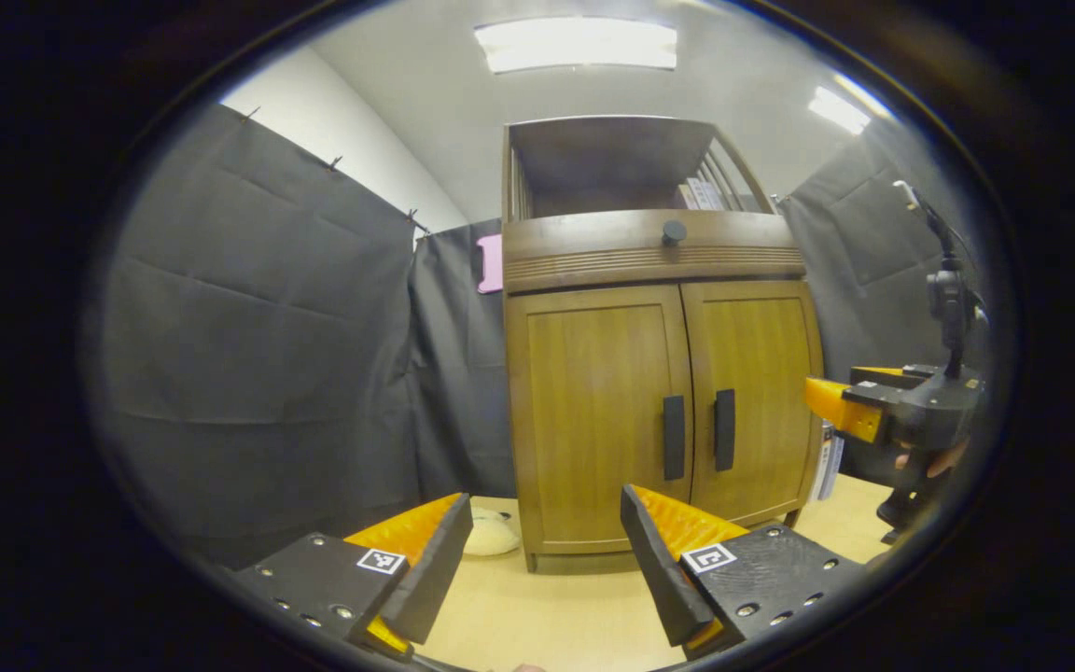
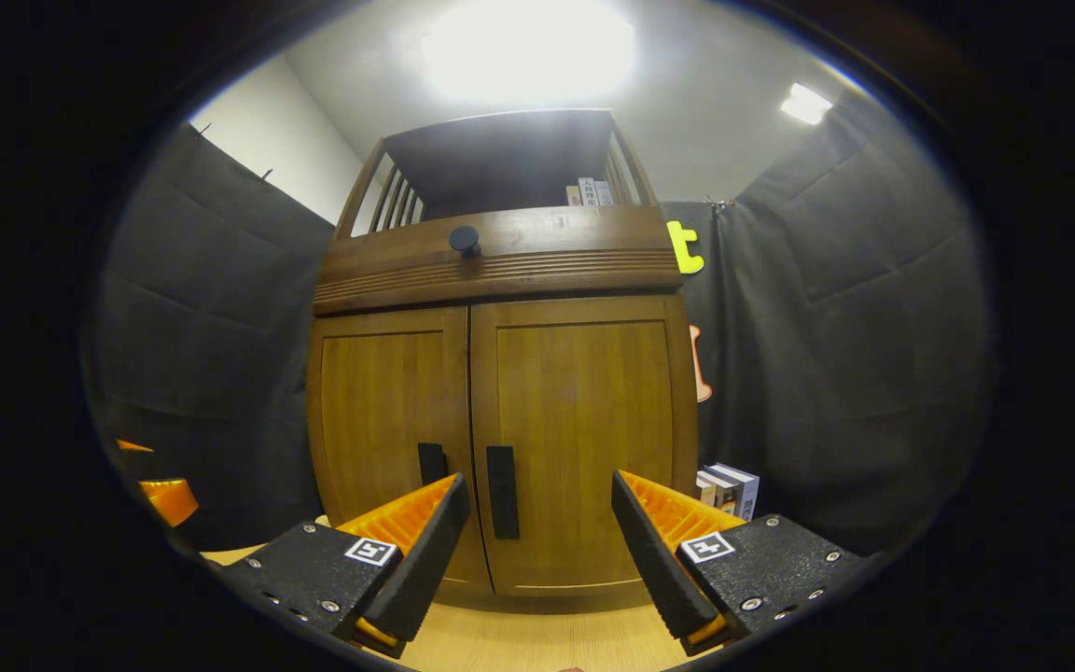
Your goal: Open the right door of the double-door shoe cabinet with the right hand, and open the left door with the left hand.
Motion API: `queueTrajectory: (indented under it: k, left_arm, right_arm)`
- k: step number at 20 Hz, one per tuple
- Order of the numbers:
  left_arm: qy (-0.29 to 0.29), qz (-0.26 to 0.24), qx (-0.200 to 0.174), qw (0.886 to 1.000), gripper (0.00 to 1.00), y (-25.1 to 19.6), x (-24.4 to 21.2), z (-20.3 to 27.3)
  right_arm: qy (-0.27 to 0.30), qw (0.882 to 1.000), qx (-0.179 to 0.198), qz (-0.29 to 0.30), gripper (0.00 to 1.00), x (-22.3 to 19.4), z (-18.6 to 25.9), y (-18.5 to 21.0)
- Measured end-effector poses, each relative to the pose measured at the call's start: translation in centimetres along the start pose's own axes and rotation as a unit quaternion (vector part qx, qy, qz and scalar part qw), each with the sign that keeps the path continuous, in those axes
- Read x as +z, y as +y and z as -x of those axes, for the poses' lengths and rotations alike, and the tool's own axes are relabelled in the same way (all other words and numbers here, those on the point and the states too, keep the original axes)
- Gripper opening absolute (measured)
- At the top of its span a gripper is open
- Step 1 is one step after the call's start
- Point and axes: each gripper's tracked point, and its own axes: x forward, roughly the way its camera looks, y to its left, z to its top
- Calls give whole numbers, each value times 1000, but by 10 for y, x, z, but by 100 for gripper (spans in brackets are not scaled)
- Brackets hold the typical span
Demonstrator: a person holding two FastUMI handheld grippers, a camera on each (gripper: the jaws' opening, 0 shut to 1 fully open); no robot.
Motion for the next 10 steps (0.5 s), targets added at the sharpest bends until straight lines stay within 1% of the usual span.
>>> queueTrajectory:
  k: [1, 2, 5, 7, 10]
  left_arm:
    - [1, 0, 4, 1000, 91, 1, -1, 2]
    - [3, -1, 9, 1000, 91, 2, -2, 1]
    - [8, -2, 26, 1000, 91, 10, -3, 0]
    - [10, -3, 35, 999, 91, 16, -2, 2]
    - [10, -6, 48, 999, 91, 24, -3, 1]
  right_arm:
    - [-1, 1000, 0, -1, 93, 0, -8, 2]
    - [0, 1000, 2, -2, 94, -1, -15, 3]
    - [5, 1000, 10, -8, 93, -7, -35, 7]
    - [10, 1000, 18, -16, 95, -11, -50, 12]
    - [15, 999, 22, -20, 94, -15, -67, 15]
